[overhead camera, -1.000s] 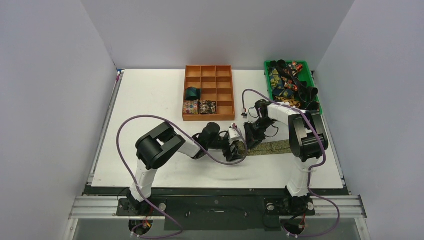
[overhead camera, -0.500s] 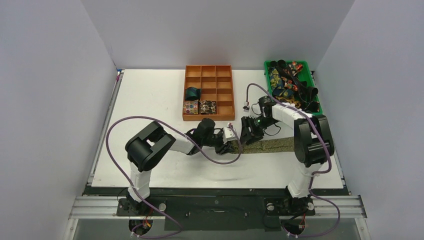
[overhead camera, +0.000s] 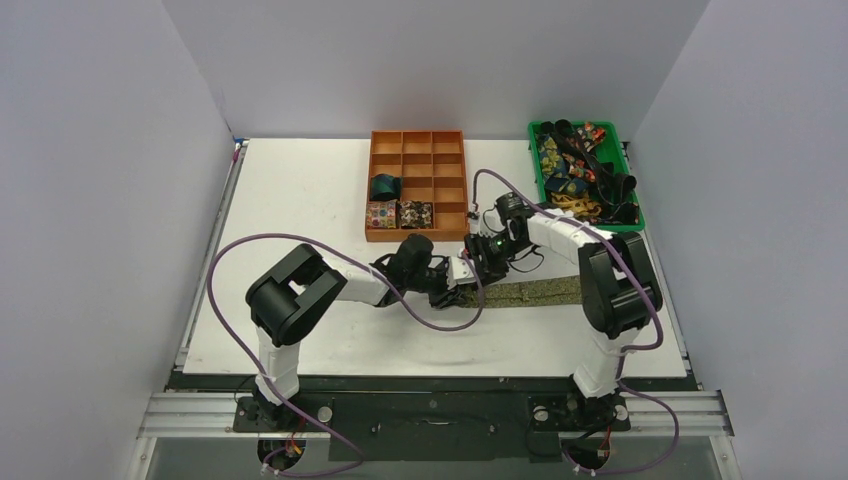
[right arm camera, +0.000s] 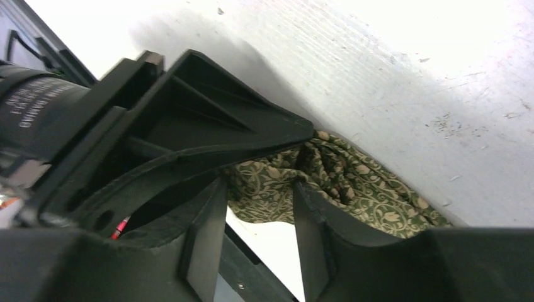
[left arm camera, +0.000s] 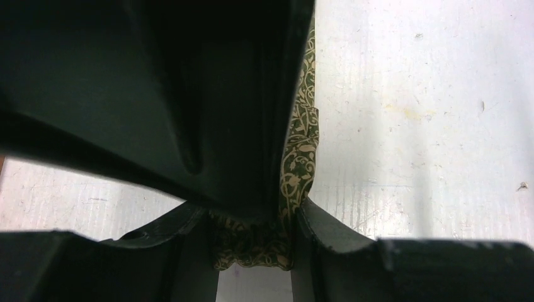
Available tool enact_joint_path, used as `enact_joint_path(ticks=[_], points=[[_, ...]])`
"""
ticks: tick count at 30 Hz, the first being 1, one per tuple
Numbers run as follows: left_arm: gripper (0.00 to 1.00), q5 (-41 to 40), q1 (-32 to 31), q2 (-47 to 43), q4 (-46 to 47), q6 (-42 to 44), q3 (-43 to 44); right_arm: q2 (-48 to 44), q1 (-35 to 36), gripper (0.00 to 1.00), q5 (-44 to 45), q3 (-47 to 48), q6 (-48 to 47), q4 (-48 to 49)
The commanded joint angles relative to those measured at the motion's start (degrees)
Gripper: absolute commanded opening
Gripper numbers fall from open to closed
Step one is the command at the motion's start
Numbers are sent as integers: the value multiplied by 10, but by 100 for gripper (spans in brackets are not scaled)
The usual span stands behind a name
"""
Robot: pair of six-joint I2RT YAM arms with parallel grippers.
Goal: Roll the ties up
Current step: Roll the tie at the center of the board.
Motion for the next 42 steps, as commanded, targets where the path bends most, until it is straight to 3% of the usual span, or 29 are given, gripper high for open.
enact_joint_path(ticks=[1,2,4,6,8,11,13,18,27,31,32,33,36,37,39,42], points=[[19,-51,-1,23,-122,14,-17,21,12,33,42,-7,-28,-12],[20,-52,-2,22,-121,11,-17,26,12,29,60,-3,-42,-22],[21,-52,-1,22,-119,2,-18,43,8,8,79,5,-65,-40],[24,-52,1,22,-115,-7,-18,55,3,0,100,15,-91,-59],[33,-43,3,22,-111,-15,-18,61,-5,0,118,21,-114,-74],[53,-17,10,6,-85,-30,-22,58,-13,0,157,23,-153,-85],[61,-1,15,-9,-56,-44,-34,58,-17,0,182,21,-173,-90],[71,18,13,-28,-9,-72,-34,53,-19,0,226,13,-196,-88],[76,18,-21,32,114,-150,17,58,-25,0,252,3,-189,-62],[66,5,-25,74,135,-159,54,49,-25,0,229,7,-196,-62],[48,4,-25,81,108,-141,64,38,-25,0,205,11,-200,-70],[43,5,-25,81,102,-131,62,34,-25,0,200,17,-200,-73],[24,6,-22,72,72,-115,38,10,-44,19,151,35,-181,-99],[22,5,-20,70,68,-110,32,4,-63,28,138,36,-175,-103],[17,3,-19,65,62,-110,14,-14,-92,37,97,31,-154,-111],[16,-4,-21,62,59,-113,-1,-18,-117,42,39,13,-133,-132]])
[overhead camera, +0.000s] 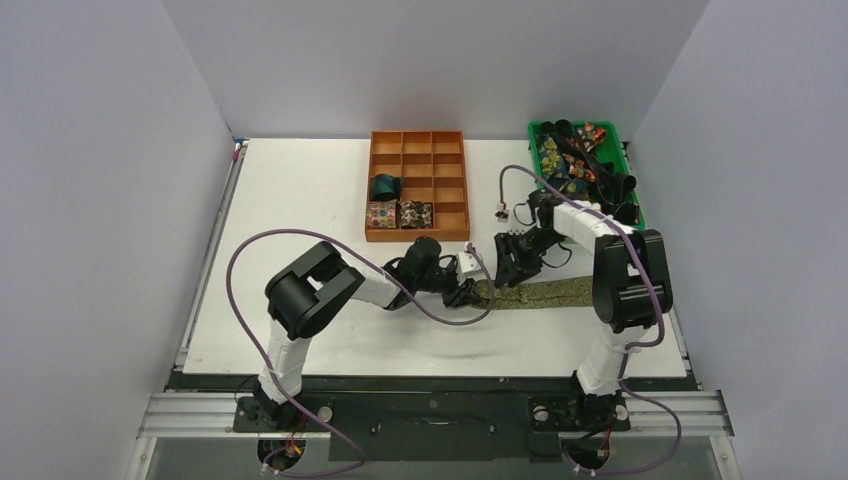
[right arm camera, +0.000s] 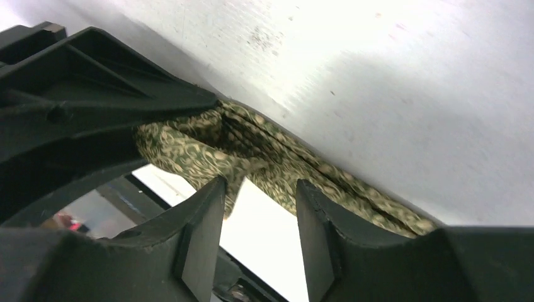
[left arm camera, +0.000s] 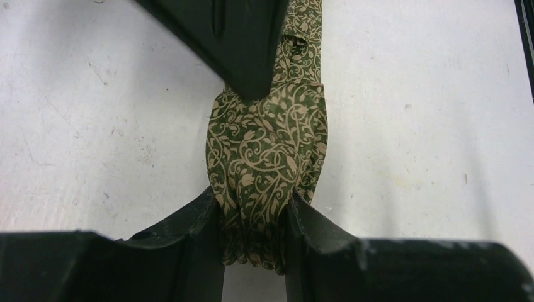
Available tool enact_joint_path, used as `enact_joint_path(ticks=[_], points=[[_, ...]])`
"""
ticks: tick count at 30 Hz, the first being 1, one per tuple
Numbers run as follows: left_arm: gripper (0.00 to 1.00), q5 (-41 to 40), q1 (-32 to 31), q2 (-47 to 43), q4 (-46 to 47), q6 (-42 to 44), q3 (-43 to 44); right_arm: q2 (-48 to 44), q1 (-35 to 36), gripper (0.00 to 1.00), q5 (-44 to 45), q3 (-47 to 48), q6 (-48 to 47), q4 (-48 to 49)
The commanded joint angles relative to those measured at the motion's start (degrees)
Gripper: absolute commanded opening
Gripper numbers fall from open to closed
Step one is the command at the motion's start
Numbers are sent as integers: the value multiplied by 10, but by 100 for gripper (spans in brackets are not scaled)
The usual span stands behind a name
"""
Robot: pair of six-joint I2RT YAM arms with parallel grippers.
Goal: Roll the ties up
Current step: Roll the tie at the center of the board.
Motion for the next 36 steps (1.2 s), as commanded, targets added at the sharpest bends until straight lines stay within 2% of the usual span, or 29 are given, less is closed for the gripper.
enact_joint_path(ticks=[1,11,13,14,16,19,22,26,28,32,36], points=[[16,-17,1,-1,-52,7,-34,-30,-38,43,-77,-14,24,-29],[17,-22,2,-1,-57,13,-35,38,-27,42,-168,-16,43,-26],[17,-22,2,-3,-57,14,-38,45,-23,26,-162,-11,41,-26],[17,-21,2,-3,-56,14,-40,47,-23,11,-156,-7,40,-26],[18,-17,3,-6,-52,14,-45,48,-25,0,-131,4,40,-25],[23,-3,9,-6,-46,14,-51,26,-27,0,-92,20,27,-26],[43,25,21,-5,-42,17,-52,4,-15,0,-53,17,18,-13],[63,51,36,-26,-4,12,-70,25,-1,0,11,-18,14,12],[67,54,40,-43,15,12,-81,38,4,0,50,-35,10,19],[69,65,40,-57,37,10,-86,55,5,0,86,-45,14,36],[69,73,32,-31,73,-12,-64,69,8,0,99,-36,17,43]])
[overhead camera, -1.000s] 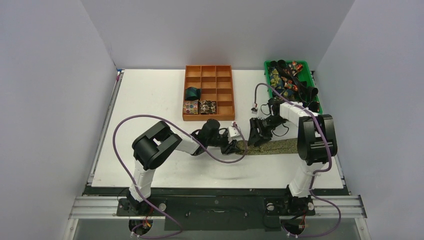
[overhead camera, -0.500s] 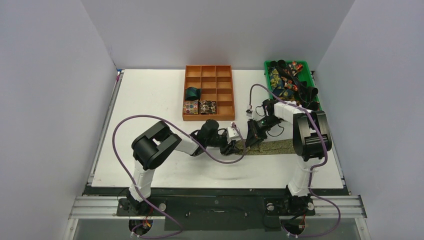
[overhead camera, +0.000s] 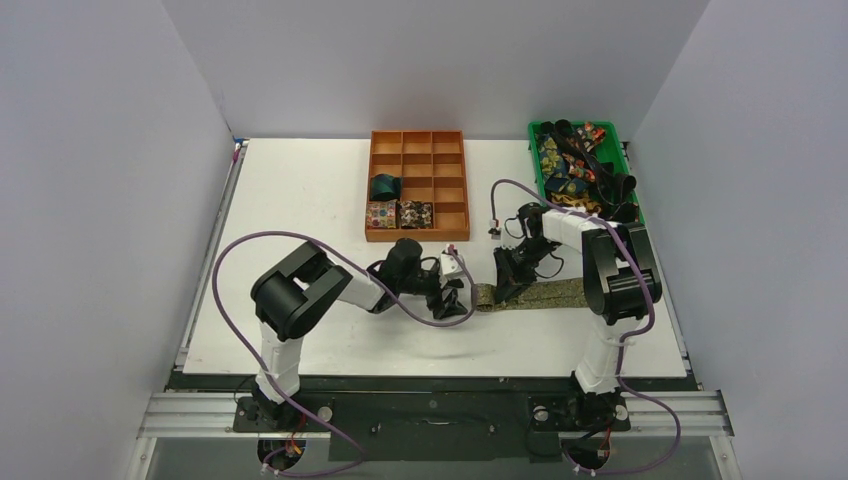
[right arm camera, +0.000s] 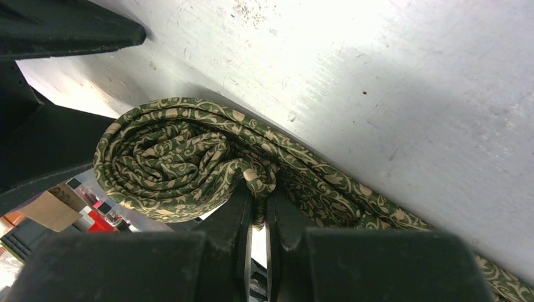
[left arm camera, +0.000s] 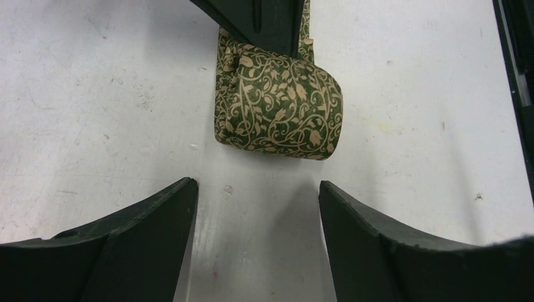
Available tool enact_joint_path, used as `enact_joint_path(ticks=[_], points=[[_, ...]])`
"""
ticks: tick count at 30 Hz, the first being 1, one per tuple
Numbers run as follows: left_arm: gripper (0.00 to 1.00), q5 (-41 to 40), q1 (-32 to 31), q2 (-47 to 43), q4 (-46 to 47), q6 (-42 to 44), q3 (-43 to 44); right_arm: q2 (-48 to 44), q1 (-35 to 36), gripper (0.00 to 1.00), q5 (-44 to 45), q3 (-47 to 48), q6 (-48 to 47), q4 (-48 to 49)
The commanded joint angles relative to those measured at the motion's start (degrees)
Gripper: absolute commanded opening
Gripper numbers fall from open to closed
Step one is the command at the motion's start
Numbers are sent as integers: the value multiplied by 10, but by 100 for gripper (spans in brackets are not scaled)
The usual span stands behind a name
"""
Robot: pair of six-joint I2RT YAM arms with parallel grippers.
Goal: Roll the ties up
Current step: Roll the tie at the center of the board.
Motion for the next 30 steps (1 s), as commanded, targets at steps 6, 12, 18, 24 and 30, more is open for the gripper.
enact_joint_path(ticks=[6,12,18,24,30], points=[[73,51,-29,44,88,-30,49,43,6,0,123,-8,-12,56],[51,49,-50,86,117,-31,92,60,12,0,124,5,-10,62],[38,20,-62,116,169,-50,121,74,23,0,127,16,-12,64],[56,-30,-74,132,166,-44,145,80,31,0,127,16,-23,63],[55,-2,-68,130,156,-28,122,81,31,0,130,19,-38,57]])
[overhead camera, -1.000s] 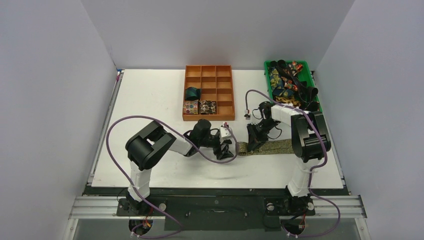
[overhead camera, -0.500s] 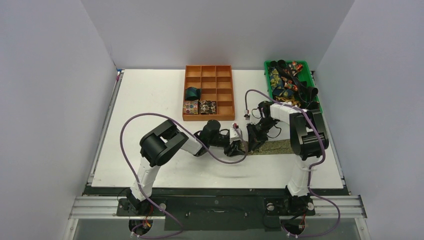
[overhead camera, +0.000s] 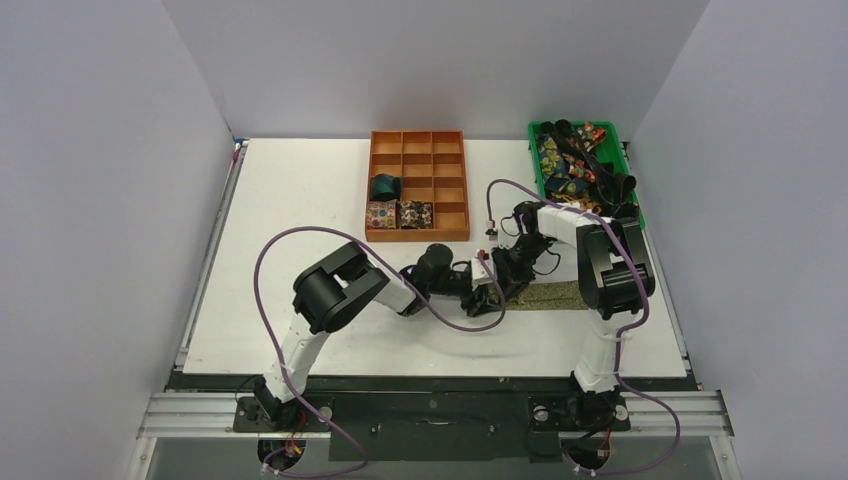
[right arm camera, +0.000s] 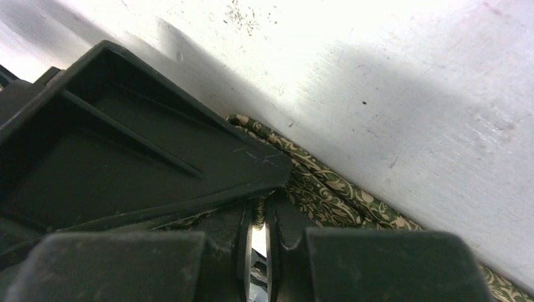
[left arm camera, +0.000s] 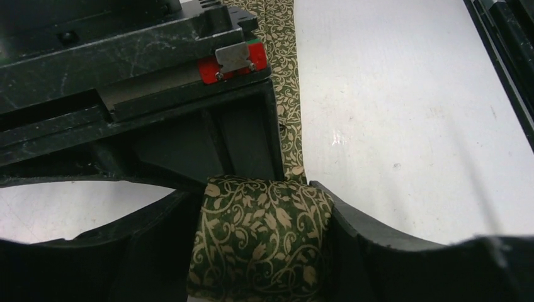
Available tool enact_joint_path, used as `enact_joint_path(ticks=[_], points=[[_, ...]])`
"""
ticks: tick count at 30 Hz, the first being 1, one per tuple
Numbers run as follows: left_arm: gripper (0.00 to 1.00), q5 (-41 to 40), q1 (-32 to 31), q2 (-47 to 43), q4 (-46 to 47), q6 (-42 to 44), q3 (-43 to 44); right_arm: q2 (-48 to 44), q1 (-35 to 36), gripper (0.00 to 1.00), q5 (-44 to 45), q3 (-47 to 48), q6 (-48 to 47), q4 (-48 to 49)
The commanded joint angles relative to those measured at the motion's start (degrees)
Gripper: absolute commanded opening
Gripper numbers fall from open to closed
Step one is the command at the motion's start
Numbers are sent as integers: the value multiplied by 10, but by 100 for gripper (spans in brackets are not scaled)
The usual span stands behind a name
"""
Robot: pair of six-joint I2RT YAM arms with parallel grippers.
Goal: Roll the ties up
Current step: Roll the tie at the center of the board.
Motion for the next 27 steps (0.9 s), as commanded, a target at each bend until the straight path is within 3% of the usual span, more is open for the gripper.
enact_joint_path(ticks=[1,5,10,12,13,19,27], points=[[50,22,3,4,30,16,-3,50,19,0,116,-15,-37,95],[36,16,0,14,-5,14,8,49,20,0,96,-8,-35,97],[22,-24,-4,9,-135,27,22,18,16,0,23,-8,-28,96],[16,-41,-3,0,-192,51,13,-5,1,7,-4,-10,-33,78],[14,-48,-3,-3,-211,68,10,-15,-6,15,-23,-12,-36,63],[15,-62,1,-21,-312,101,-10,-89,-61,37,-123,-4,-47,7],[18,-75,0,-17,-353,94,17,-88,-30,43,-188,-20,-14,17]])
